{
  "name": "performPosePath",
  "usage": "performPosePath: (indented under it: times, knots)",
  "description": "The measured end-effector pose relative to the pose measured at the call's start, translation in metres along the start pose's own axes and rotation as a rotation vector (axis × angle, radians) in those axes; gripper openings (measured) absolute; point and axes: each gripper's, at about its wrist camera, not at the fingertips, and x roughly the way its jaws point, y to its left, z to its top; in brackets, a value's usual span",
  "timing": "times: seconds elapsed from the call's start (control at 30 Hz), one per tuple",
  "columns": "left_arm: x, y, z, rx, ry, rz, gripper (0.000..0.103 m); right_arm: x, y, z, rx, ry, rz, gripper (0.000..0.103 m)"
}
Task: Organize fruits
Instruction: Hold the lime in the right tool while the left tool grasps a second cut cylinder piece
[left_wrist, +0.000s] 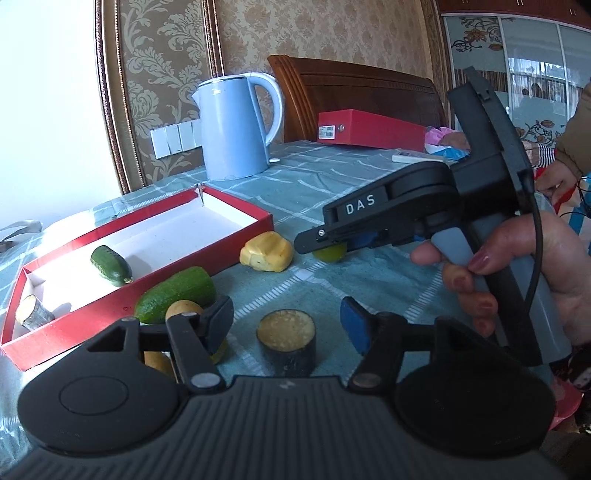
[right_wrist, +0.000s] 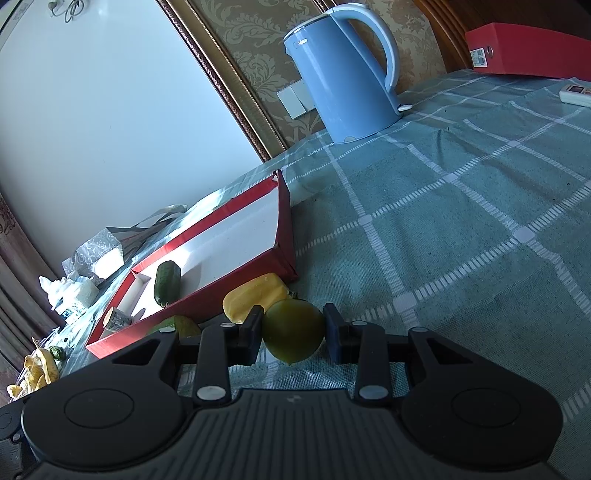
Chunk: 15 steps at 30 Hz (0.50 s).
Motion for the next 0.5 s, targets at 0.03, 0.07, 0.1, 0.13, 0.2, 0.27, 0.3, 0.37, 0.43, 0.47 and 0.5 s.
performPosePath:
  times: [0.03,0.07,0.1,0.13,0.2,0.27,0.3,0.37,0.43,0.47,0.5]
  knots:
    - [0.000,-0.003,0.000,0.014,0.002,0.002,0.052,0.000,0.000,0.000,0.000,0.000,0.000,0.033]
    - [0.001,-0.005,0.000,0.026,0.010,0.007,0.044,0.000,0.000,0.000,0.000,0.000,0.000,0.033]
    - [0.003,-0.006,0.000,0.031,0.021,0.008,0.041,0.000,0.000,0.000,0.000,0.000,0.000,0.033]
    - [0.004,-0.006,0.000,0.033,0.027,0.009,0.040,0.000,0.000,0.000,0.002,0.000,0.001,0.033]
    - [0.008,-0.004,0.000,0.020,0.049,0.009,0.038,0.000,0.000,0.000,0.003,0.000,0.002,0.033]
    - [0.013,-0.002,-0.001,0.007,0.089,-0.003,0.037,0.000,0.000,0.000,0.000,0.000,-0.001,0.033]
    - [0.014,-0.002,-0.002,0.005,0.100,-0.010,0.037,0.000,0.001,0.000,-0.002,0.000,-0.001,0.033]
    - [0.013,-0.003,-0.002,0.010,0.096,-0.001,0.031,0.000,-0.001,0.000,-0.003,0.000,-0.002,0.033]
    - [0.013,-0.001,-0.003,-0.012,0.097,-0.002,0.031,0.000,-0.001,0.000,0.000,0.000,0.000,0.033]
    - [0.013,0.002,-0.003,-0.028,0.094,-0.001,0.031,0.000,0.000,0.000,-0.003,0.000,-0.002,0.033]
    - [0.011,0.005,-0.003,-0.047,0.083,-0.003,0.031,0.000,0.000,0.000,-0.003,0.000,-0.002,0.033]
